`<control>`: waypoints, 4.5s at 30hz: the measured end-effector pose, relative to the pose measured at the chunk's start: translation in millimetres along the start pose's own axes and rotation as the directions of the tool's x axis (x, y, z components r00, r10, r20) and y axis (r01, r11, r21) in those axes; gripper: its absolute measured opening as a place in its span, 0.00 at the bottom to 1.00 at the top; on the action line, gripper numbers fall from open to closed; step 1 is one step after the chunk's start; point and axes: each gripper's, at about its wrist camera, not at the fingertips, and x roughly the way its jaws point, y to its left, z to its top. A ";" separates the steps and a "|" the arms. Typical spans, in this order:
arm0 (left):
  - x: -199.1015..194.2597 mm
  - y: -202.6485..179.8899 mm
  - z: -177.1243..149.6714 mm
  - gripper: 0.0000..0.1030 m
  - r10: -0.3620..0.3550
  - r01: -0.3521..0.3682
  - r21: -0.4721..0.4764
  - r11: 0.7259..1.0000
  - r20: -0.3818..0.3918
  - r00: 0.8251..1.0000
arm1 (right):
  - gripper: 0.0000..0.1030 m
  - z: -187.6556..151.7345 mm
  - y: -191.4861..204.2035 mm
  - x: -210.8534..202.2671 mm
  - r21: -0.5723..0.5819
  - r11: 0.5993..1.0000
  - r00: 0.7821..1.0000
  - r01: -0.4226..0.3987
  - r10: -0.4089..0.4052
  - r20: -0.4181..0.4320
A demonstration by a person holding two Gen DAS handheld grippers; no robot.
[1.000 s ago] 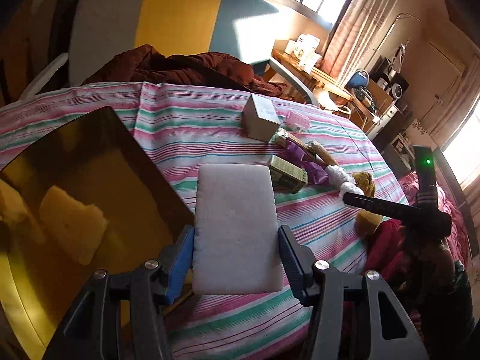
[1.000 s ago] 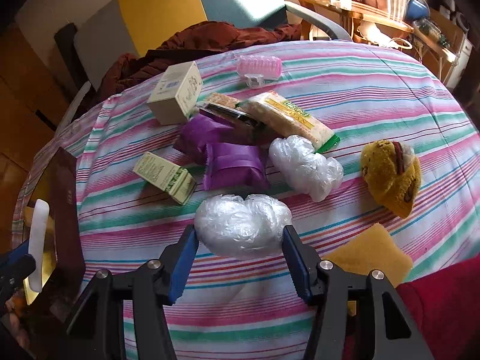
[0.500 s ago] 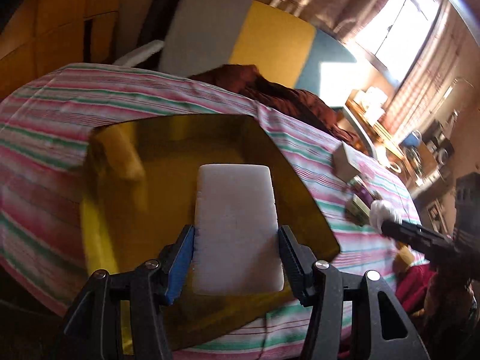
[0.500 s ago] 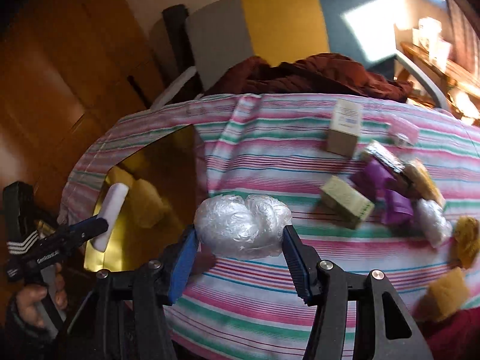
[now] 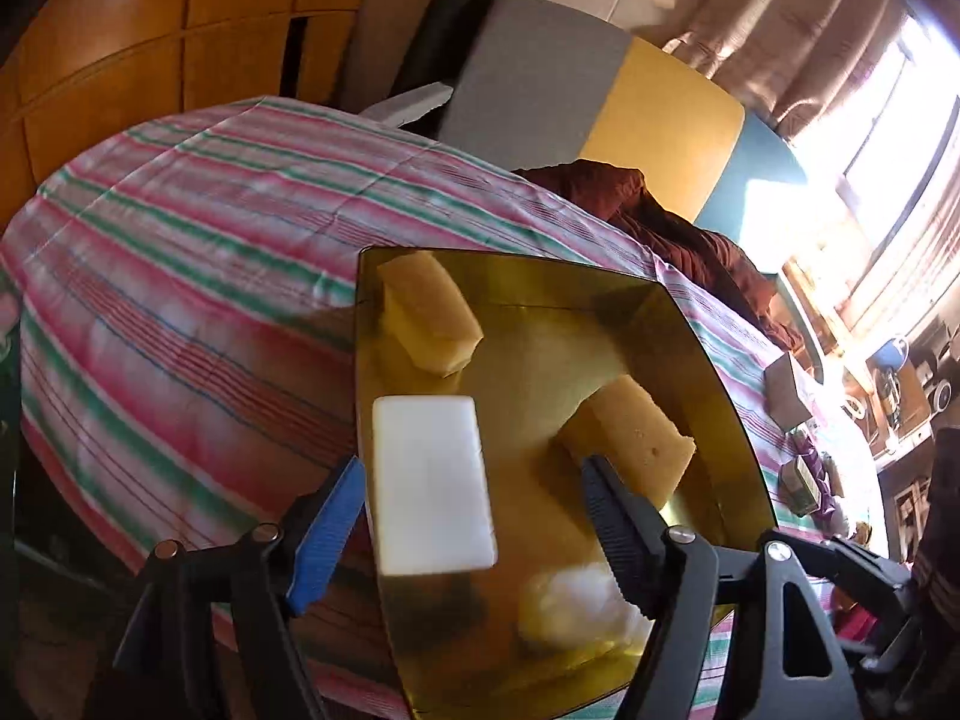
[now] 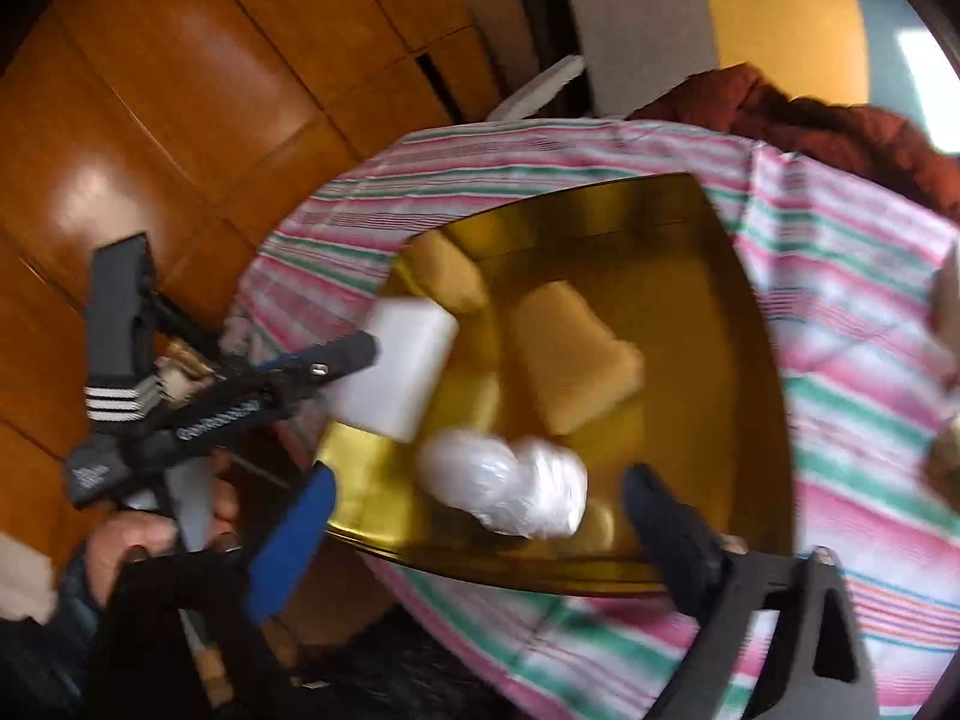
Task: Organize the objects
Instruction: 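Lower the white block into the gold tray with the left tool while the right tool drops the bag there, then grasp the cream barcode box with the left tool while the right tool grasps the pink hair roller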
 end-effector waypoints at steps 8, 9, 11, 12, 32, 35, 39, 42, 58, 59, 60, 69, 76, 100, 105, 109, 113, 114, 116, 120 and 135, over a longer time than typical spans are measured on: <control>-9.3 -3.8 -7.3 0.73 0.025 -0.025 0.016 1.000 0.036 0.999 | 1.00 -16.3 8.1 13.0 -0.029 0.996 0.996 0.079 -0.080 -0.037; -11.4 -7.4 -8.1 0.73 0.031 -0.032 0.030 0.999 0.045 0.999 | 1.00 -17.6 9.5 11.9 -0.033 0.995 0.995 0.098 -0.099 -0.030; -16.1 -15.7 -9.9 0.73 0.043 -0.047 0.060 0.997 0.065 0.997 | 1.00 -22.4 10.4 6.9 -0.044 0.989 0.990 0.140 -0.140 -0.009; -18.1 -20.1 -10.6 0.73 0.049 -0.054 0.073 0.996 0.075 0.996 | 1.00 -23.6 12.4 4.4 -0.057 0.984 0.986 0.167 -0.166 0.010; -29.0 -85.4 -23.3 0.72 0.003 -0.027 0.238 0.971 0.100 0.995 | 1.00 -25.7 -4.1 -39.4 -0.048 0.906 0.886 0.420 -0.398 0.238; -28.0 -96.2 -25.0 0.72 -0.008 -0.016 0.268 0.963 0.090 0.996 | 1.00 -27.7 -13.7 -45.7 -0.027 0.900 0.876 0.435 -0.417 0.241; -29.0 -116.5 -26.3 0.72 -0.024 -0.007 0.328 0.945 0.088 0.996 | 1.00 -30.3 -27.6 -55.7 0.001 0.885 0.857 0.466 -0.451 0.248; -28.0 -134.0 -27.5 0.72 -0.047 0.016 0.366 0.930 0.075 0.996 | 1.00 -30.4 -40.1 -65.4 0.031 0.872 0.840 0.488 -0.479 0.256; -6.7 -205.8 -44.3 0.72 -0.153 0.156 0.486 0.860 -0.047 0.987 | 1.00 -52.2 -131.5 -120.6 0.228 0.781 0.763 0.582 -0.621 0.179; -4.7 -209.2 -45.1 0.72 -0.152 0.158 0.492 0.856 -0.053 0.987 | 1.00 -54.3 -137.8 -124.4 0.241 0.776 0.761 0.583 -0.625 0.173; -3.0 -213.4 -46.8 0.72 -0.151 0.160 0.499 0.852 -0.060 0.987 | 1.00 -55.7 -144.9 -128.4 0.257 0.770 0.759 0.584 -0.630 0.165; 17.5 -251.2 -57.1 0.72 -0.156 0.203 0.563 0.801 -0.130 0.979 | 1.00 -68.3 -209.4 -182.0 0.428 0.676 0.707 0.599 -0.698 0.114; 36.0 -290.5 -42.1 0.73 -0.167 0.228 0.590 0.775 -0.156 0.974 | 1.00 -67.1 -255.8 -208.6 0.480 0.622 0.679 0.619 -0.731 0.071; 202.2 -460.9 22.5 0.82 -0.087 0.215 0.644 0.734 -0.224 0.971 | 1.00 -75.8 -312.9 -198.5 0.577 0.673 0.782 0.462 -0.616 0.093; 238.0 -477.8 27.6 0.83 -0.037 0.185 0.655 0.732 -0.233 0.972 | 1.00 -73.6 -312.5 -191.4 0.553 0.692 0.798 0.465 -0.598 0.077; 260.5 -477.3 27.0 0.61 -0.012 0.187 0.644 0.742 -0.267 0.964 | 1.00 -73.4 -312.9 -188.0 0.545 0.693 0.801 0.472 -0.595 0.063; 254.2 -458.0 28.9 0.49 -0.097 0.274 0.583 0.765 -0.317 0.944 | 1.00 -72.6 -315.0 -190.6 0.545 0.681 0.791 0.490 -0.610 0.051; 250.3 -453.1 29.7 0.49 -0.106 0.278 0.581 0.765 -0.312 0.944 | 1.00 -71.2 -316.0 -192.9 0.550 0.681 0.793 0.484 -0.607 0.052; 239.7 -441.2 31.9 0.49 -0.122 0.284 0.576 0.767 -0.304 0.945 | 1.00 -61.4 -319.6 -197.5 0.548 0.693 0.805 0.469 -0.591 0.058; 208.3 -416.6 40.6 0.49 -0.181 0.307 0.543 0.781 -0.274 0.945 | 1.00 -17.8 -339.0 -206.0 0.523 0.686 0.774 0.506 -0.629 0.076; 150.7 -358.3 36.7 0.49 -0.238 0.334 0.462 0.822 -0.254 0.937 | 0.80 83.5 -465.6 -111.9 0.540 0.574 0.738 0.616 -0.661 -0.139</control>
